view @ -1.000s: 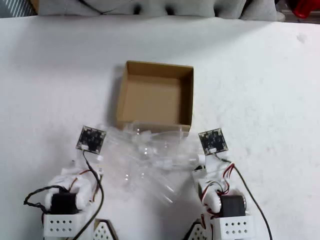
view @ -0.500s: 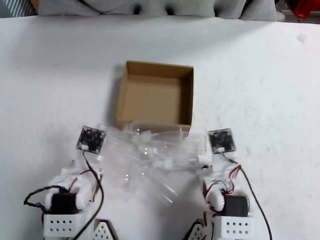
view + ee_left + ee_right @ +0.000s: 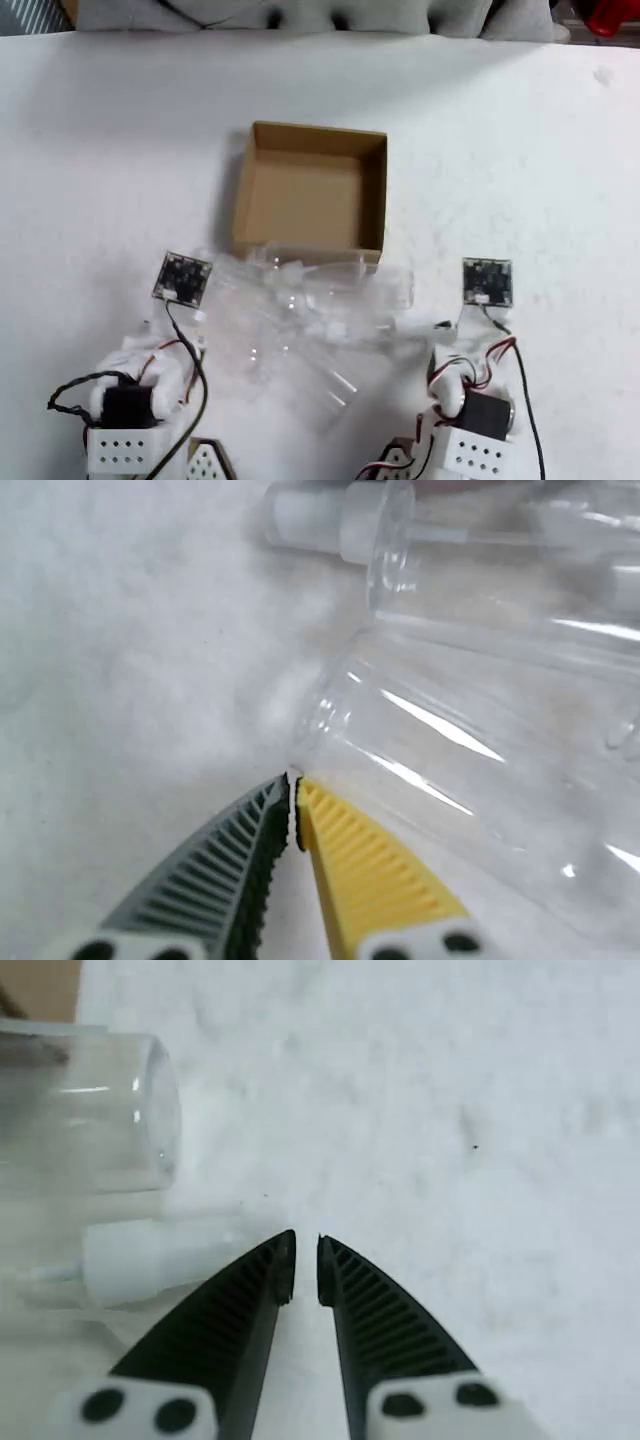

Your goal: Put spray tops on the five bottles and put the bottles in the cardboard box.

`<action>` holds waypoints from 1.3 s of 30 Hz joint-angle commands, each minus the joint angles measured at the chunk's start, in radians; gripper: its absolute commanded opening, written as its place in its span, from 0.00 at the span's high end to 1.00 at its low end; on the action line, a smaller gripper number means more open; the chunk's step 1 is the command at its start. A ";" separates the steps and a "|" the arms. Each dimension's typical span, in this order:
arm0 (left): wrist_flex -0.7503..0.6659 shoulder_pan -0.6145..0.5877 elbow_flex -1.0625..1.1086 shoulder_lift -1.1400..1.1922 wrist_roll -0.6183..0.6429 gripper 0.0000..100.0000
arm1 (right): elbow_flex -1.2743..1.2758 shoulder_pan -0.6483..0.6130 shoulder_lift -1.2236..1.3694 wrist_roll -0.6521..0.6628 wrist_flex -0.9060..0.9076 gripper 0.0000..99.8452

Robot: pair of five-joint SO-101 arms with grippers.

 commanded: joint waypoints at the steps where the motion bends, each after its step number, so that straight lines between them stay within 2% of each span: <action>1: 0.006 -0.010 -0.003 -0.019 -0.009 0.98 | -0.020 0.071 0.004 0.147 -0.045 0.98; 4: 0.006 -0.035 -0.008 -0.021 -0.011 0.98 | 0.015 0.084 0.004 0.334 -0.062 0.98; 10: -0.003 -0.153 -0.137 -0.021 -0.035 0.98 | 0.015 0.068 0.004 0.367 -0.042 0.98; 11: -0.003 -0.171 -0.157 -0.021 -0.087 0.98 | 0.015 0.068 0.004 0.367 -0.042 0.98; 13: -0.035 -0.191 -0.190 -0.021 -0.269 0.96 | 0.015 0.068 0.004 0.367 -0.042 0.98; 15: -0.060 -0.196 -0.209 -0.021 -0.405 0.90 | 0.015 0.068 0.004 0.367 -0.042 0.98; 19: -0.054 -0.193 -0.236 -0.016 -0.474 0.80 | 0.017 0.068 0.004 0.367 -0.042 0.98; 26: 0.095 -0.119 -0.330 -0.015 -0.842 0.82 | 0.017 0.068 0.004 0.368 -0.042 0.98; 29: 0.123 -0.044 -0.407 -0.015 -0.865 0.82 | 0.017 0.068 0.004 0.368 -0.042 0.98; 34: 0.226 0.147 -0.477 -0.012 -0.872 0.82 | 0.018 0.068 0.004 0.368 -0.042 0.98; 36: 0.209 0.173 -0.474 0.025 -0.842 0.82 | 0.018 0.068 0.004 0.368 -0.042 0.98; 39: 0.094 0.153 -0.479 0.159 -0.767 0.82 | 0.018 0.068 0.004 0.368 -0.042 0.98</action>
